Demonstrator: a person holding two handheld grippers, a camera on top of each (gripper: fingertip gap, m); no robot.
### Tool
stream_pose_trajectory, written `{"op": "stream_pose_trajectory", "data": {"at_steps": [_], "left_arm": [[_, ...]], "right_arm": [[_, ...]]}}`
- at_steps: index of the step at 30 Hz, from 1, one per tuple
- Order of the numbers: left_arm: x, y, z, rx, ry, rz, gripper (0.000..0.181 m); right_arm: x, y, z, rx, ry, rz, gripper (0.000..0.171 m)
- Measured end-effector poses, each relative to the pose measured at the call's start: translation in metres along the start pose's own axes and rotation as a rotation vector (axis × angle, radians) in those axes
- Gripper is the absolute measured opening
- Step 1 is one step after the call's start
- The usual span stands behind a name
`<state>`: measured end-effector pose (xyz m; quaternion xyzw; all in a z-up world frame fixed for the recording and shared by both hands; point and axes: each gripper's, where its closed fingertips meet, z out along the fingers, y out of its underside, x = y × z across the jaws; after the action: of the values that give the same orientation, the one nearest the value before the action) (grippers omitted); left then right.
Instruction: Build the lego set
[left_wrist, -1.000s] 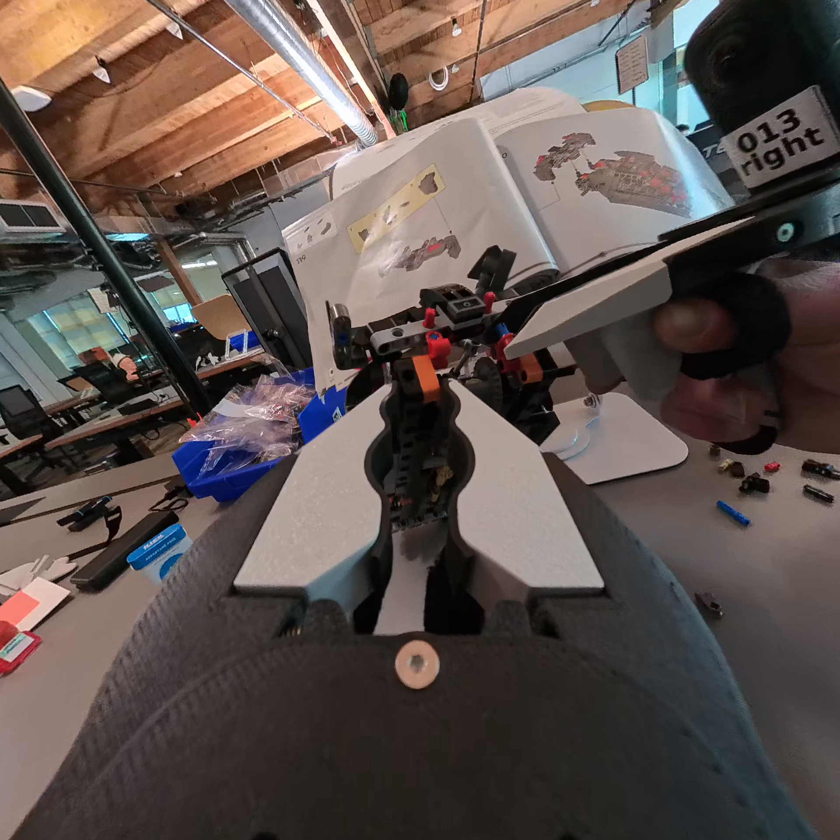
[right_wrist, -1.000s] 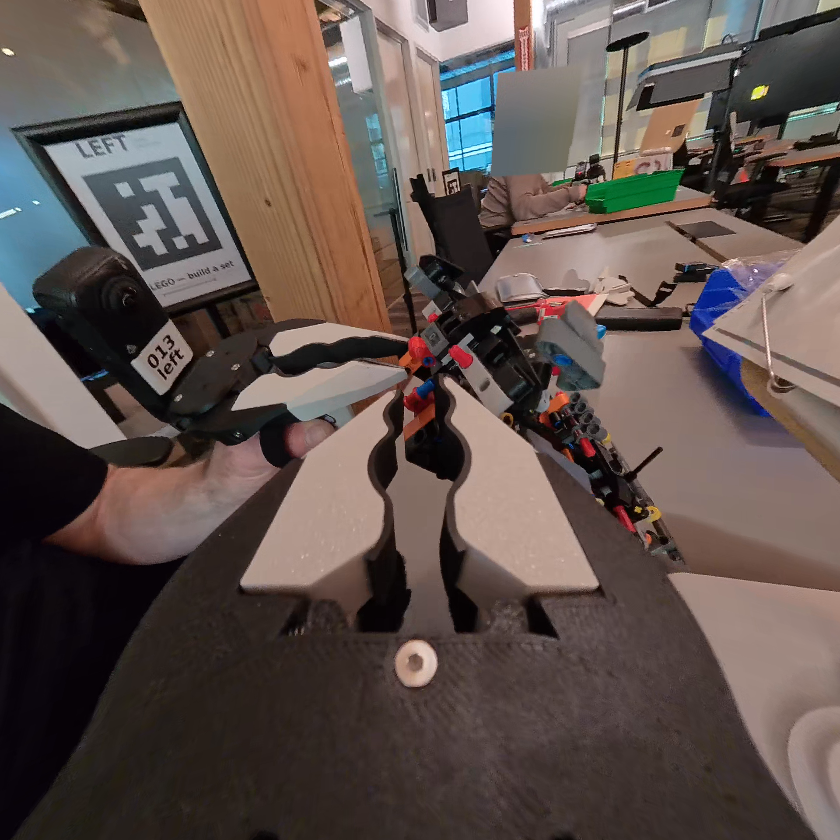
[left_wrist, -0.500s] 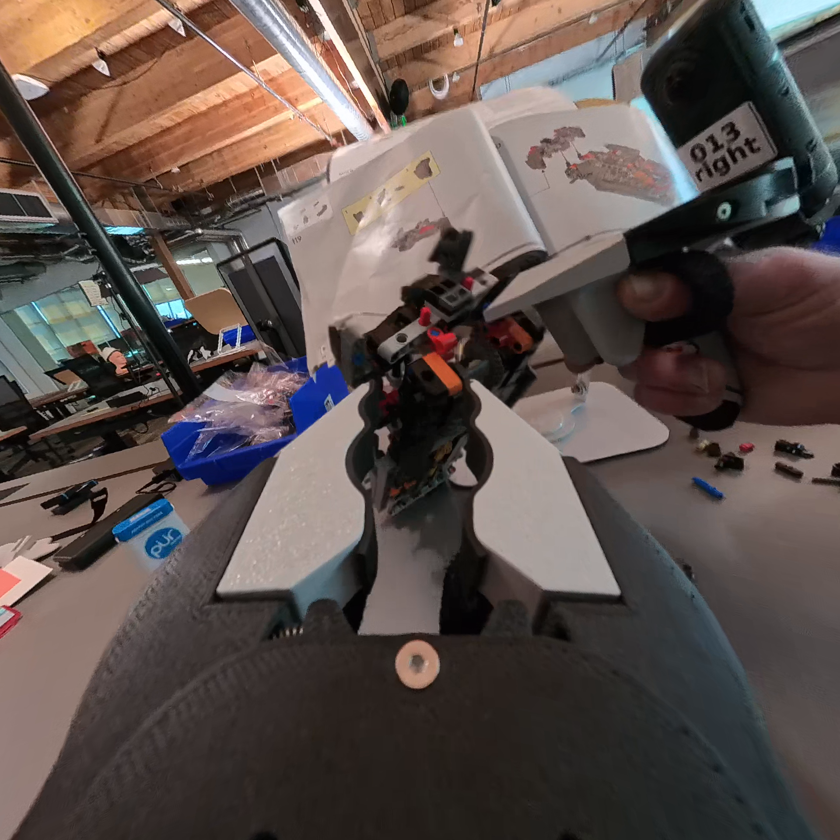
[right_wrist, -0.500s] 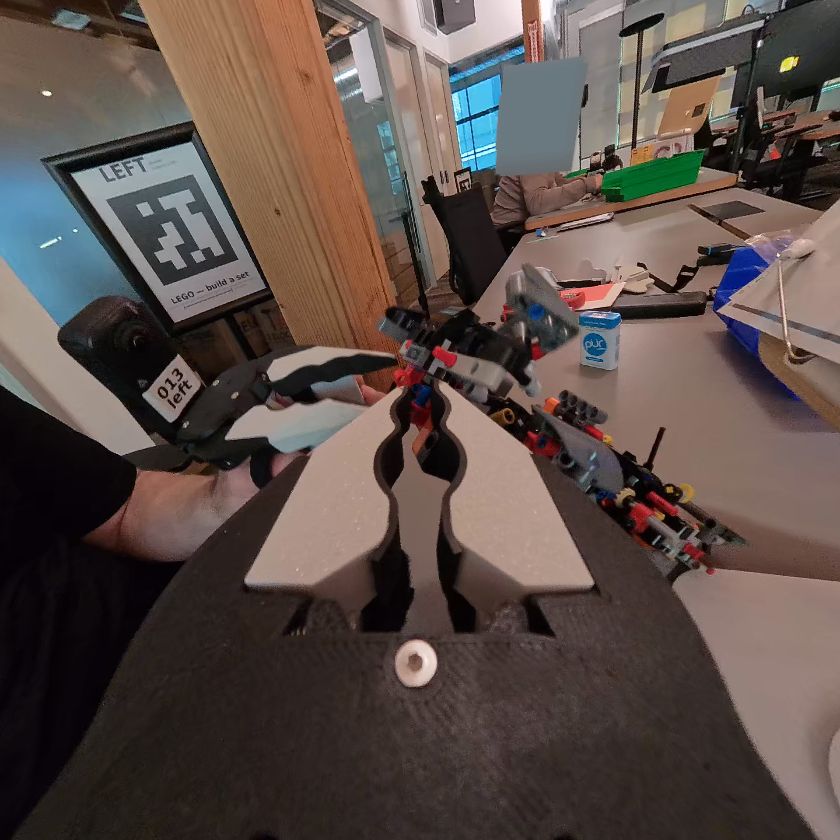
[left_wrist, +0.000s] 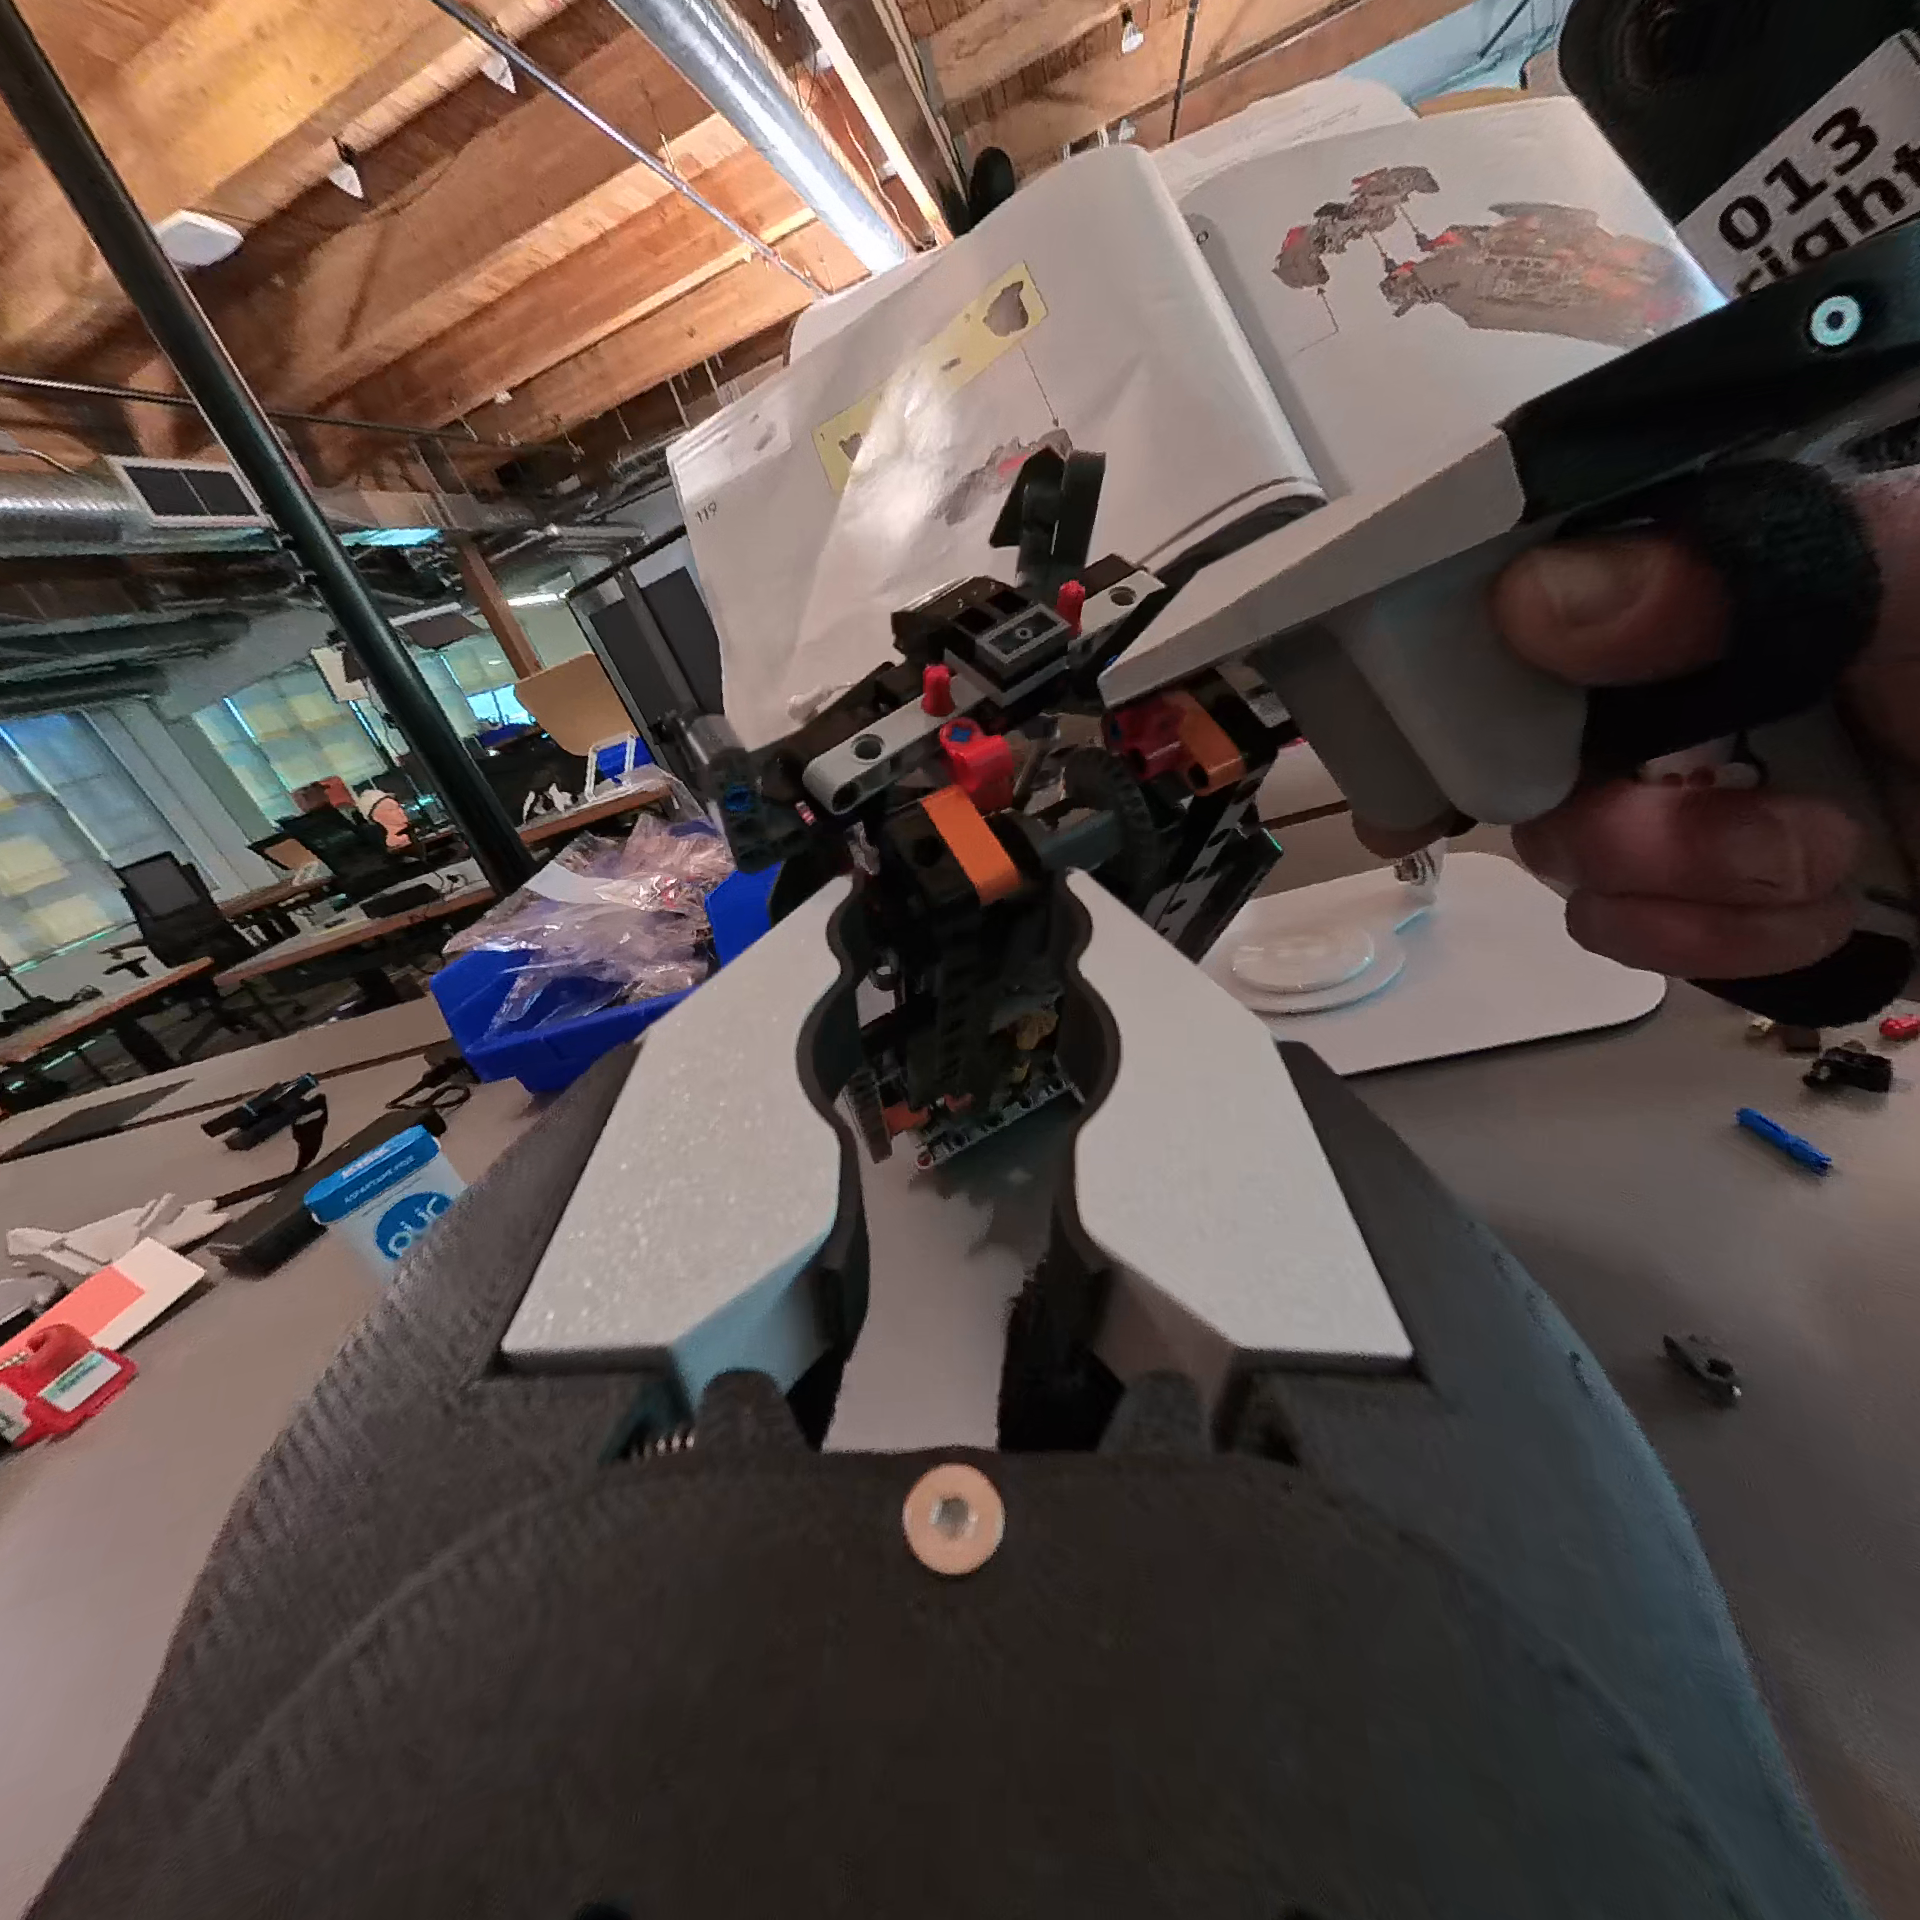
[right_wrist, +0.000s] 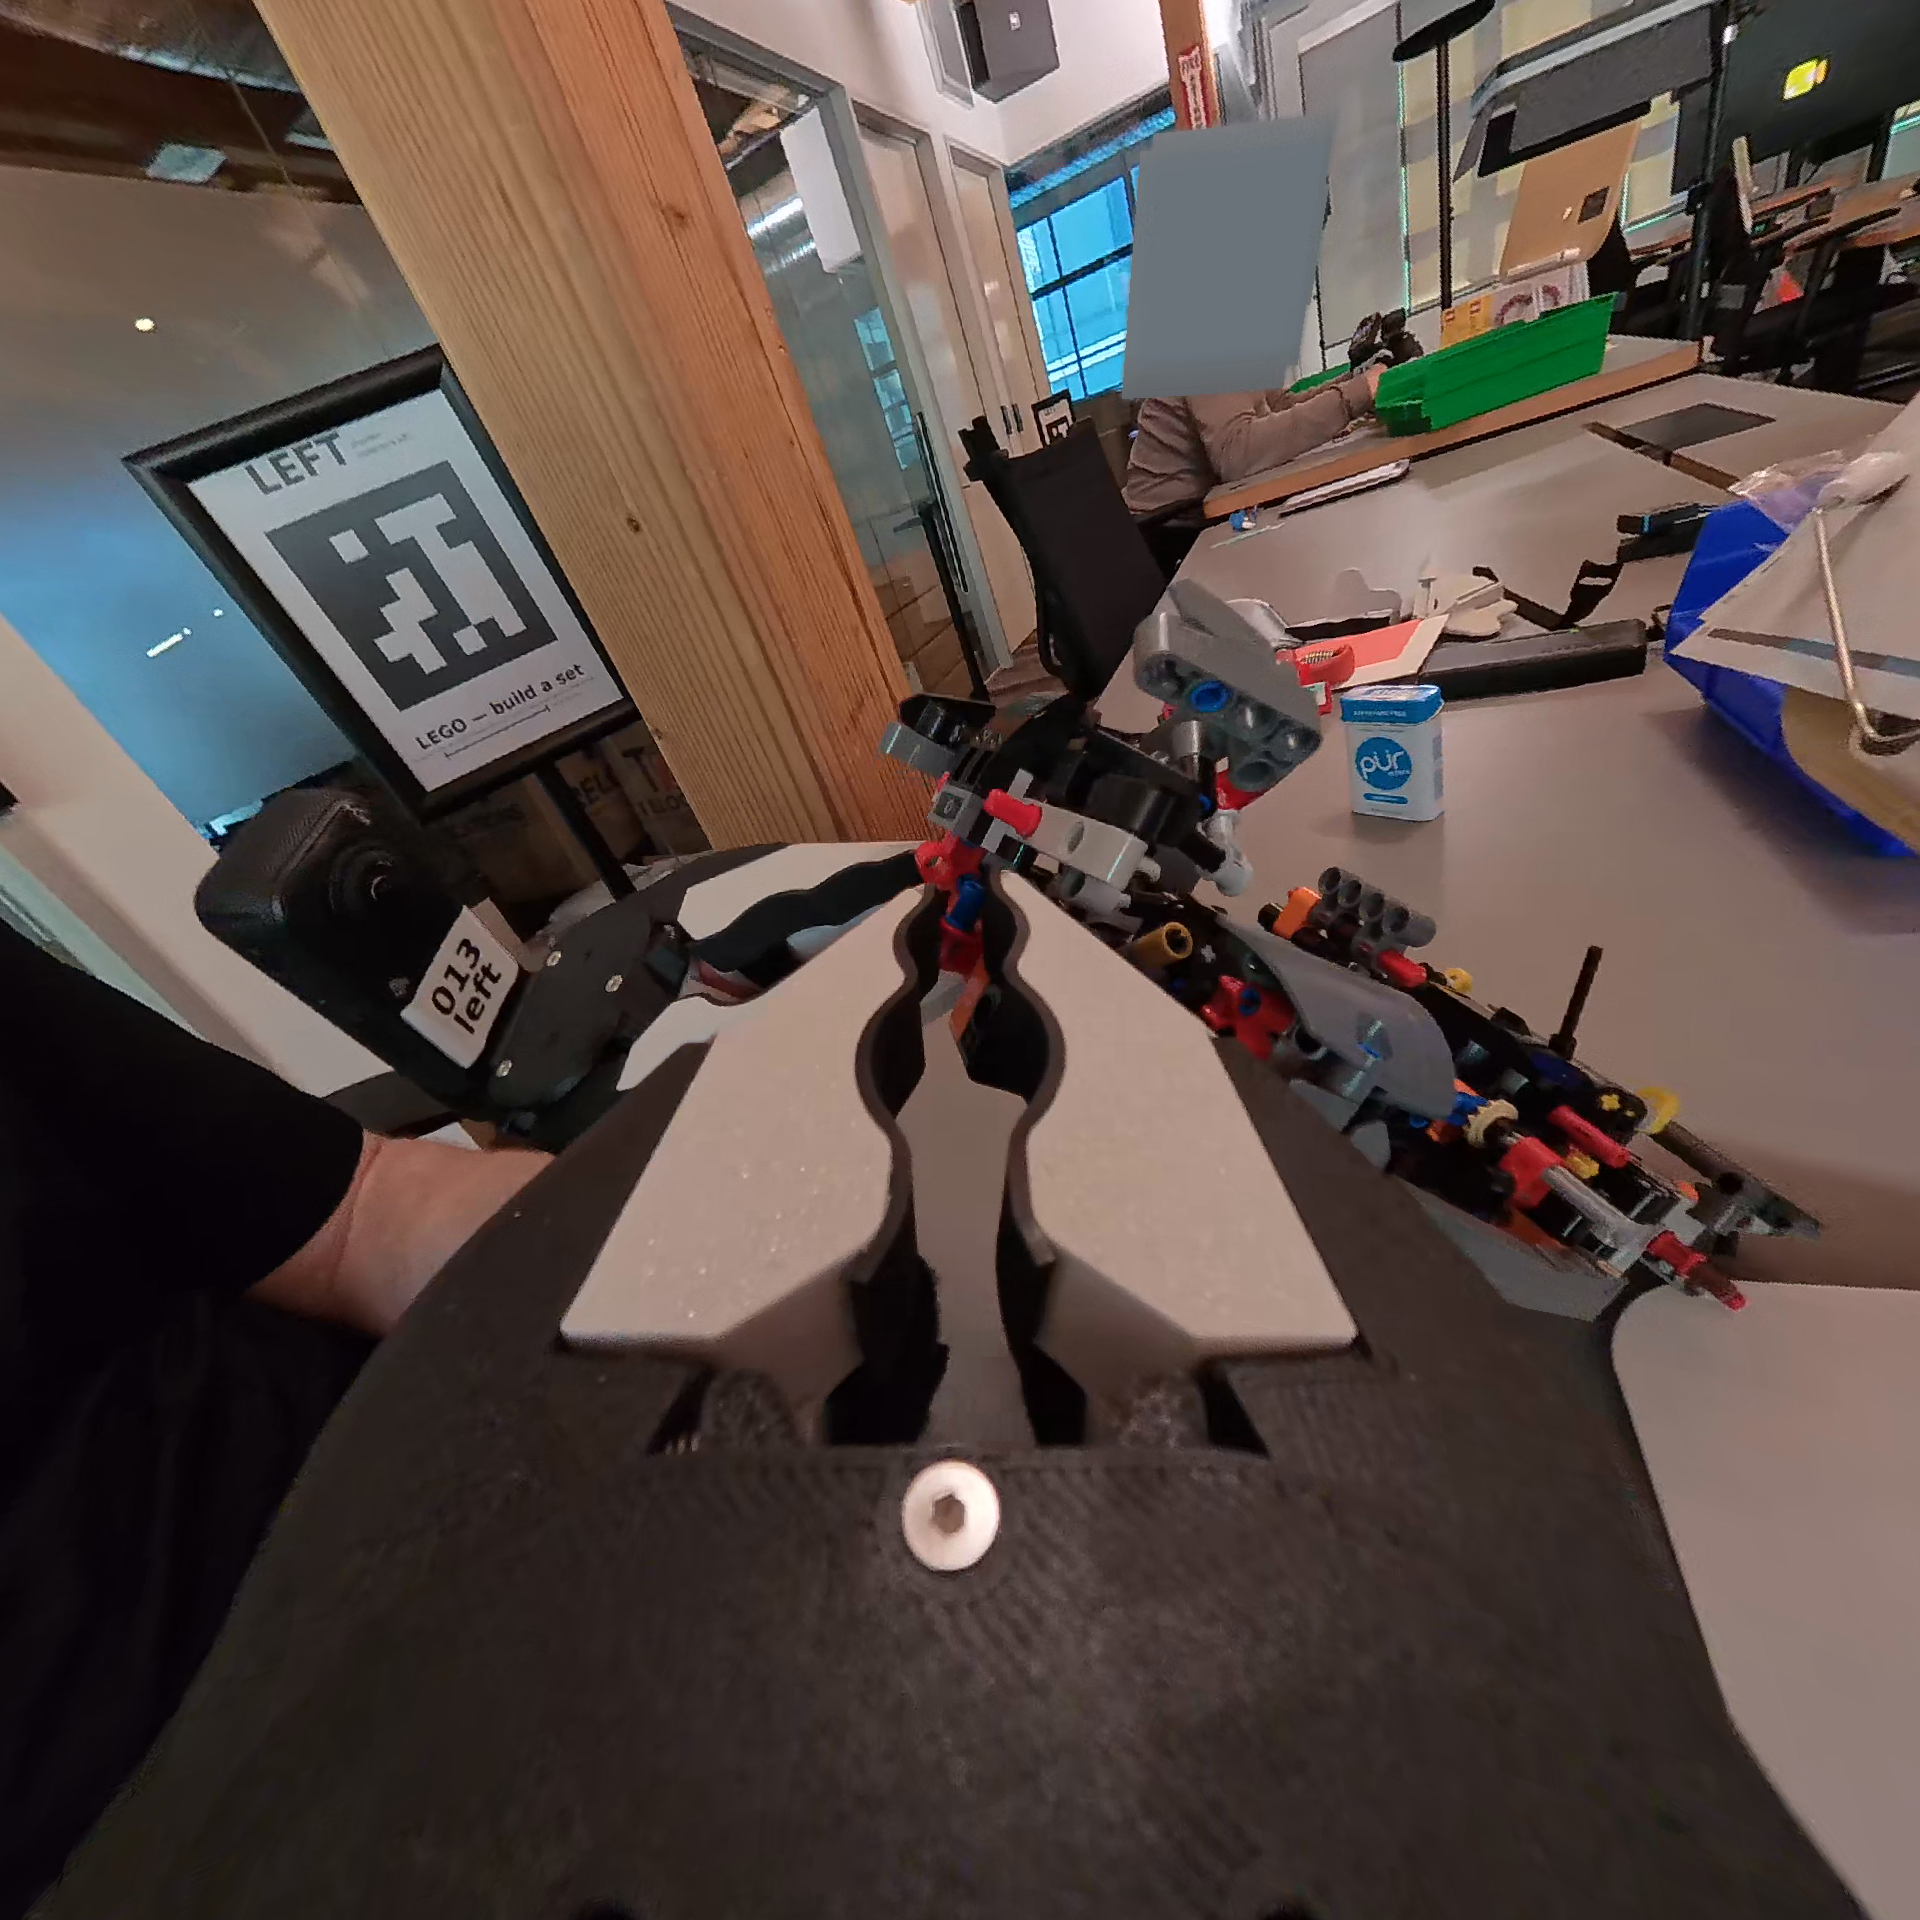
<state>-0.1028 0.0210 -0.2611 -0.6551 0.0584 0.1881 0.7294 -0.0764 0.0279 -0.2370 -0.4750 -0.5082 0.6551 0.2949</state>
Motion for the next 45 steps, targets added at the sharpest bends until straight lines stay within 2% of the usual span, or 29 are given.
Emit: {"op": "stream_pose_trajectory", "data": {"at_steps": [5,15,20,23,26,33,45], "left_arm": [[-0.003,-0.006,0.001,0.012,0.016,0.01,0.024],[-0.006,-0.016,0.003,0.001,0.025,0.055,0.021],[-0.014,-0.024,0.003,-0.005,0.023,0.054,0.018],[-0.018,-0.027,0.005,-0.02,0.042,0.038,0.014],[-0.02,-0.028,0.006,-0.029,0.055,0.037,0.014],[-0.021,-0.031,0.01,-0.043,0.074,0.021,0.014],[-0.009,-0.051,0.012,0.008,0.064,0.057,0.014]], "right_arm": [[0.001,-0.005,-0.002,0.011,0.015,0.031,0.004],[-0.002,-0.012,-0.005,-0.006,0.028,-0.023,0.007],[-0.008,-0.017,-0.012,-0.058,0.035,-0.088,0.026],[-0.006,-0.013,-0.014,-0.151,0.112,-0.233,0.036],[-0.001,-0.008,-0.012,-0.234,0.237,-0.43,0.038],[0.003,-0.006,-0.009,-0.304,0.407,-0.764,0.022],[0.0,-0.021,-0.024,-0.117,0.201,-0.542,0.022]]}}
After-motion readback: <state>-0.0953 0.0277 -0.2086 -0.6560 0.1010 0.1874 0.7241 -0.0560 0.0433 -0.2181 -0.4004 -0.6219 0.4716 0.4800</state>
